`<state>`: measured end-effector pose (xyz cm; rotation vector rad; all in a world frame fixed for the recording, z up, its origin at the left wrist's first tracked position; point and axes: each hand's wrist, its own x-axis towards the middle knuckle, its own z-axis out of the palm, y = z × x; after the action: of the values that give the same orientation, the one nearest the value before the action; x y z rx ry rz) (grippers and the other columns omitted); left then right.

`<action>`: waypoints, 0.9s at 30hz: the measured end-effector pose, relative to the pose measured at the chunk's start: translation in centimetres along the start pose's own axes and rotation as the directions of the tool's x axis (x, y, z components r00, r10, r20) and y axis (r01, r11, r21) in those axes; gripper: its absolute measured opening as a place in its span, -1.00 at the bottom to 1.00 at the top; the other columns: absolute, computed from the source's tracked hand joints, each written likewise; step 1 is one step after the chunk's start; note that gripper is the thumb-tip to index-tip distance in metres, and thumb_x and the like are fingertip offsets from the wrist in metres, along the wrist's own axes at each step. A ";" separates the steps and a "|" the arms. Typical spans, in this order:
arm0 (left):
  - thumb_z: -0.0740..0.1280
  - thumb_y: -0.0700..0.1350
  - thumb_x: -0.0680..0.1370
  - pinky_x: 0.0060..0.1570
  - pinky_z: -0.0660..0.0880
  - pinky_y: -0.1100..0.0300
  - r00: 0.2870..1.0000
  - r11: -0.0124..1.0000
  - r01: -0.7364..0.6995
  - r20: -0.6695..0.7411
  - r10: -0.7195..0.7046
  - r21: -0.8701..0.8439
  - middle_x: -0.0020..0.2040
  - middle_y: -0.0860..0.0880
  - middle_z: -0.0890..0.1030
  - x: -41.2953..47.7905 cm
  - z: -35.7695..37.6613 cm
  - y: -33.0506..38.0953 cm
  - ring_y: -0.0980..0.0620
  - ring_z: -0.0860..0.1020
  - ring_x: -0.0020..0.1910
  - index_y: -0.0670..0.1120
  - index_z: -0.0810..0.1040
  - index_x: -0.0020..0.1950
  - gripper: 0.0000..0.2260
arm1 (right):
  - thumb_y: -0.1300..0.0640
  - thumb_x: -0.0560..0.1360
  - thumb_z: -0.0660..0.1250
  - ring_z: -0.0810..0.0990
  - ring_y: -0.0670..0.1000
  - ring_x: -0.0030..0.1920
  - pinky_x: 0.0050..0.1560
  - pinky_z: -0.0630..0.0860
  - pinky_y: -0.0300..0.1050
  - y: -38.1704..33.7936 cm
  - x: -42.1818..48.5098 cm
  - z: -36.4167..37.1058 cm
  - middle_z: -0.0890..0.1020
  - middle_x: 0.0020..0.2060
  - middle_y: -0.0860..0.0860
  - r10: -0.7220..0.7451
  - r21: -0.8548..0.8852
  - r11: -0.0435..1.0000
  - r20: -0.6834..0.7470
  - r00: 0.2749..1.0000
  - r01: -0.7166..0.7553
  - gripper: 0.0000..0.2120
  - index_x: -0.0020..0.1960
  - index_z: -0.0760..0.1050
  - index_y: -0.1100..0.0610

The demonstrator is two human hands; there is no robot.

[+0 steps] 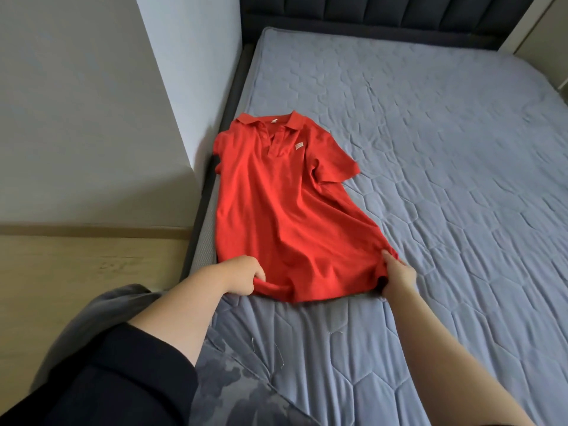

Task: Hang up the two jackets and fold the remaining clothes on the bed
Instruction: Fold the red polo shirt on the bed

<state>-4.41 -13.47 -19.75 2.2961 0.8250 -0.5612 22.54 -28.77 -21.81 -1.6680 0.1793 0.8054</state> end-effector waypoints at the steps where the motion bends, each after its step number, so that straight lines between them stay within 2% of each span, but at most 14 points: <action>1: 0.11 -0.41 0.28 -0.45 0.33 0.27 0.999 0.996 -0.010 0.032 0.007 0.084 -0.41 0.01 0.44 -0.1 0.0 0.1 -0.01 0.46 -0.38 -0.03 0.52 -0.26 -0.67 | 0.20 0.52 0.29 0.54 -0.03 -0.32 -0.27 0.50 -0.18 -0.2 0.0 -0.1 0.56 -0.27 0.01 0.015 -0.009 1.000 -0.058 0.998 -0.015 -0.72 0.20 0.48 0.30; 4: 0.20 -0.36 0.33 -0.31 0.36 0.16 0.998 0.964 -0.037 0.050 0.024 0.265 -0.23 -0.03 0.49 -0.3 0.7 0.7 -0.10 0.53 -0.18 -0.04 0.50 -0.16 -0.76 | 0.24 0.54 0.15 0.57 0.11 0.03 -0.10 0.43 -0.12 -0.2 0.5 -0.6 0.57 -0.01 0.11 -0.055 -0.192 0.981 -0.295 0.954 -0.003 -0.74 0.16 0.47 0.29; 7: 0.28 -0.23 0.38 -0.26 0.33 0.18 0.998 0.938 -0.054 0.010 0.054 0.343 -0.15 -0.03 0.52 -0.3 1.1 1.6 -0.06 0.48 -0.15 -0.05 0.51 -0.14 -0.88 | 0.11 0.53 0.16 0.53 0.23 0.08 0.01 0.38 -0.02 0.2 -0.8 -0.2 0.55 -0.07 0.16 -0.462 -0.526 0.793 -0.193 0.865 0.307 -0.74 0.06 0.49 0.26; 9: 0.31 -0.17 0.41 -0.22 0.34 0.18 0.998 0.931 -0.044 -0.034 0.061 0.363 -0.09 -0.04 0.58 -0.3 0.9 1.8 -0.07 0.52 -0.09 -0.04 0.53 -0.13 -0.92 | 0.06 0.45 0.25 0.52 0.24 0.07 0.12 0.36 0.04 1.5 -1.5 -0.1 0.57 -0.01 0.21 -0.753 -0.704 0.337 0.198 0.628 0.626 -0.67 0.08 0.52 0.27; 10: 0.31 -0.15 0.42 -0.21 0.34 0.17 0.996 0.923 -0.041 -0.052 0.066 0.384 -0.07 -0.04 0.59 -0.4 0.8 1.9 -0.08 0.53 -0.06 -0.04 0.53 -0.11 -0.92 | 0.03 0.38 0.31 0.53 0.24 0.08 0.19 0.34 0.08 2.5 -2.0 0.1 0.58 0.01 0.21 -0.762 -0.673 0.027 0.464 0.451 0.739 -0.62 0.08 0.55 0.27; 11: 0.31 -0.12 0.42 -0.21 0.34 0.16 0.994 0.906 -0.042 -0.073 0.080 0.422 -0.06 -0.04 0.59 -0.5 0.8 2.1 -0.09 0.54 -0.04 -0.04 0.52 -0.09 -0.91 | -0.03 0.34 0.34 0.53 0.23 0.11 0.27 0.31 0.13 3.7 -2.4 0.5 0.58 0.04 0.21 -0.655 -0.580 -0.176 0.672 0.345 0.795 -0.55 0.10 0.56 0.25; 12: 0.31 -0.11 0.42 -0.20 0.33 0.13 0.989 0.872 -0.052 -0.094 0.111 0.486 -0.04 -0.05 0.58 -0.5 1.0 2.3 -0.12 0.55 -0.02 -0.05 0.50 -0.04 -0.86 | -0.11 0.32 0.35 0.51 0.22 0.19 0.35 0.23 0.18 4.7 -3.0 0.7 0.57 0.12 0.19 -0.487 -0.490 -0.266 0.812 0.323 0.830 -0.45 0.17 0.54 0.23; 14: 0.31 -0.11 0.44 -0.21 0.29 0.10 0.976 0.764 -0.077 -0.107 0.188 0.640 0.03 -0.08 0.56 -0.5 1.8 3.0 -0.15 0.54 0.02 -0.08 0.43 0.11 -0.74 | -0.26 0.31 0.30 0.32 0.14 0.40 0.45 0.01 0.14 6.3 -3.9 1.2 0.41 0.34 0.13 -0.222 -0.439 -0.317 0.896 0.384 0.840 -0.23 0.39 0.37 0.16; 15: 0.30 -0.14 0.45 -0.20 0.29 0.09 0.971 0.720 -0.086 -0.105 0.217 0.688 0.06 -0.09 0.54 -0.3 2.4 3.4 -0.15 0.53 0.04 -0.09 0.40 0.16 -0.70 | -0.27 0.31 0.28 0.22 0.11 0.46 0.46 -0.07 0.11 6.8 -3.9 1.5 0.33 0.41 0.09 -0.186 -0.442 -0.319 0.897 0.402 0.838 -0.19 0.45 0.28 0.12; 18: 0.25 -0.30 0.45 -0.22 0.29 0.08 0.961 0.676 -0.092 -0.113 0.253 0.731 0.05 -0.11 0.55 0.1 3.6 4.6 -0.15 0.55 0.02 -0.14 0.38 0.17 -0.70 | 0.00 0.28 0.39 0.38 0.14 0.36 0.41 0.12 0.19 6.2 -4.1 2.1 0.46 0.30 0.11 -0.285 -0.458 -0.341 0.882 0.374 0.821 -0.34 0.35 0.42 0.15; 20: 0.21 -0.31 0.45 -0.25 0.28 0.09 0.954 0.723 -0.075 -0.161 0.252 0.686 -0.01 -0.11 0.59 0.2 3.5 4.7 -0.16 0.56 -0.02 -0.14 0.42 0.10 -0.75 | 0.26 0.17 0.39 0.62 0.22 0.00 0.15 0.44 0.20 5.4 -4.0 2.6 0.64 -0.03 0.16 -0.458 -0.451 -0.308 0.842 0.285 0.837 -0.61 0.01 0.61 0.25; 22: 0.21 -0.26 0.43 -0.23 0.29 0.10 0.954 0.832 -0.040 -0.228 0.197 0.554 -0.02 -0.13 0.60 -0.1 2.9 4.1 -0.19 0.55 -0.01 -0.11 0.47 0.02 -0.81 | 0.34 0.11 0.29 0.60 0.24 -0.24 -0.09 0.51 0.10 4.5 -3.9 2.4 0.63 -0.27 0.16 -0.539 -0.466 -0.186 0.785 0.307 0.865 -0.74 -0.22 0.59 0.30; 24: 0.21 -0.25 0.40 -0.20 0.33 0.10 0.953 0.923 -0.026 -0.270 0.140 0.385 -0.05 -0.13 0.61 -0.4 2.1 3.1 -0.21 0.54 -0.01 -0.05 0.48 -0.11 -0.85 | 0.39 0.06 0.27 0.56 0.26 -0.28 -0.17 0.45 0.06 3.4 -3.6 1.6 0.58 -0.36 0.18 -0.560 -0.519 -0.111 0.737 0.378 0.847 -0.75 -0.27 0.55 0.33; 27: 0.22 -0.19 0.43 -0.21 0.33 0.14 0.957 0.971 0.020 -0.286 0.051 0.240 -0.08 -0.09 0.60 -0.8 1.7 1.8 -0.18 0.55 -0.02 -0.02 0.43 -0.20 -0.92 | 0.42 0.05 0.32 0.56 0.24 -0.30 -0.16 0.47 0.09 3.0 -3.0 0.2 0.58 -0.38 0.16 -0.656 -0.543 -0.116 0.671 0.347 0.832 -0.75 -0.27 0.55 0.33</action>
<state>-4.04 -16.05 -19.78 2.6493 0.9168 -0.3334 18.63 -30.31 -22.44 -2.1247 -1.5784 -0.0166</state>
